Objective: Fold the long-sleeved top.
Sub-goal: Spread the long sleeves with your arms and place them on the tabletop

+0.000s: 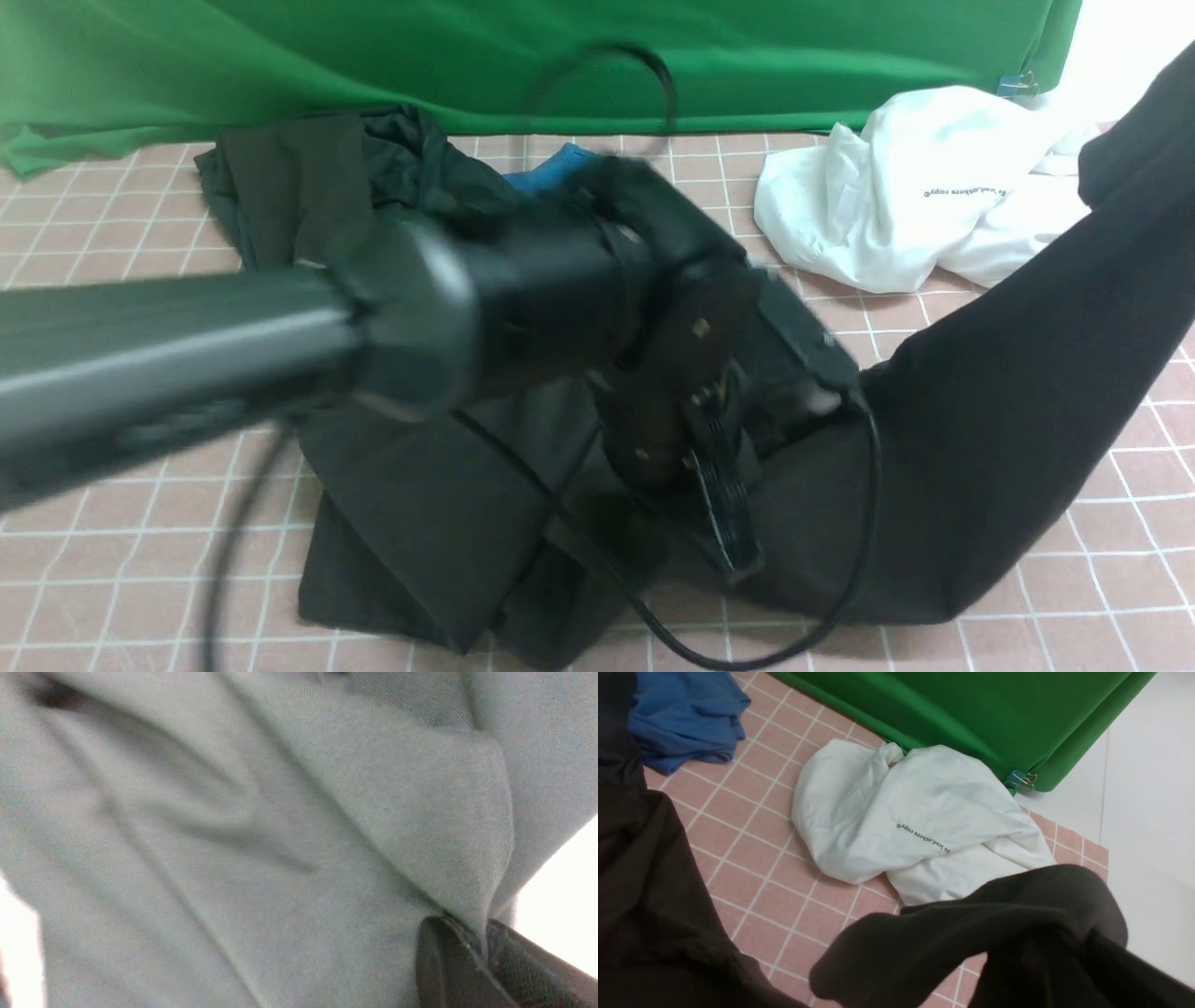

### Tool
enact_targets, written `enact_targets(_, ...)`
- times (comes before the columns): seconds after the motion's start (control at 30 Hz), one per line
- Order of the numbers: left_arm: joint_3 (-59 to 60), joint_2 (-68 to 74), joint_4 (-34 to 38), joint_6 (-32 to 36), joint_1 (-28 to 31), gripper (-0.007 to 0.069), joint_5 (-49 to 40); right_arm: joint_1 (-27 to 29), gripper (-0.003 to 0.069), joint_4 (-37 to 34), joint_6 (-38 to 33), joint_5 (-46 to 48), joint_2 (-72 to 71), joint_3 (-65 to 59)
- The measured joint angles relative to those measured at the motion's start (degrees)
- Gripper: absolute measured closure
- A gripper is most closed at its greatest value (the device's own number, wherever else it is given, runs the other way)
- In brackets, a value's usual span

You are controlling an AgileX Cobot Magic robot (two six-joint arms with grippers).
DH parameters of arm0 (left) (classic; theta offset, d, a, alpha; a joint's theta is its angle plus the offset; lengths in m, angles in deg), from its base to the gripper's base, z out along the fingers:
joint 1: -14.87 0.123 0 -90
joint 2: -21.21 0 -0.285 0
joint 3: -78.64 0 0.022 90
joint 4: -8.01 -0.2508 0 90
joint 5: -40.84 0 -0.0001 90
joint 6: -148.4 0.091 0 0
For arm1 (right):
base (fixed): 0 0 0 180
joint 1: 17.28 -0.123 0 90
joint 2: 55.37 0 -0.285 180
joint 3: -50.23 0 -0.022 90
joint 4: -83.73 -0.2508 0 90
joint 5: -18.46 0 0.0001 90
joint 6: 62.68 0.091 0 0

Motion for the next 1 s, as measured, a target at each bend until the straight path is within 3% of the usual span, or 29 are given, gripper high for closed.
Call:
enact_targets(0.23, 0.0, -9.75, -3.95, 0.19, 0.16, 0.0589, -0.4, 0.0, 0.0604, -0.69, -0.07, -0.54, 0.0, -0.09)
enact_targets(0.4, 0.33, -8.0, 10.46, 7.23, 0.62, 0.0589, 1.91, 0.0, 0.0606, -1.59, -0.07, -0.95, 0.0, -0.13)
enact_targets(0.53, 0.71, -3.1, 15.97, 10.89, 0.62, 0.0584, 6.18, 0.0, 0.0606, -1.71, -0.42, -0.79, 0.0, -0.13)
enact_targets(0.7, 0.77, 1.32, 17.61, 11.86, 0.96, 0.0517, 12.28, 0.0, 0.0606, -1.77, -0.48, -0.33, 0.0, -0.13)
enact_targets(0.87, 0.77, 5.77, 18.33, 10.38, 2.41, 0.0356, 16.26, 0.0, 0.0606, -2.09, -0.68, 0.07, 0.0, -0.13)
enact_targets(1.0, 0.77, 7.77, 17.36, 9.73, 2.81, 0.0321, 16.22, 0.0, 0.0606, -2.2, -0.68, 0.07, 0.0, -0.13)
